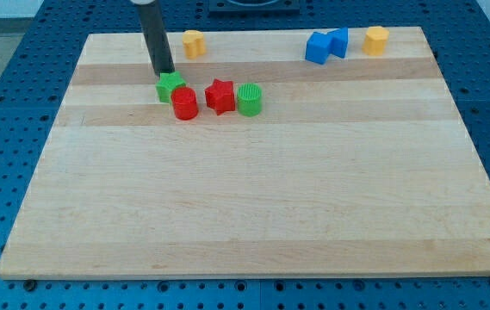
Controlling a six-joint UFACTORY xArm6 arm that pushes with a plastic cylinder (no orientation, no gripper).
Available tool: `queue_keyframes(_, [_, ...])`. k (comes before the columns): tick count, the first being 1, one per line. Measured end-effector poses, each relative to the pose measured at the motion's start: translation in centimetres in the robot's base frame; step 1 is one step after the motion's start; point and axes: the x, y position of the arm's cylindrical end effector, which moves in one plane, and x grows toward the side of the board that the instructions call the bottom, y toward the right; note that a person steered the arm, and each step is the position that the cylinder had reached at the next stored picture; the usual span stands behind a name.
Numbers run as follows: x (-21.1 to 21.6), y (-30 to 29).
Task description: Slide the yellow heart towards blue cube
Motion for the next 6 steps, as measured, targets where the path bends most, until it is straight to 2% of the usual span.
queue_keyframes(1, [-4.2, 0.0])
queue_keyframes(2, [-4.3, 0.0])
queue_keyframes(4, [-5.1, 5.3])
queue_keyframes(6, [-5.1, 7.0])
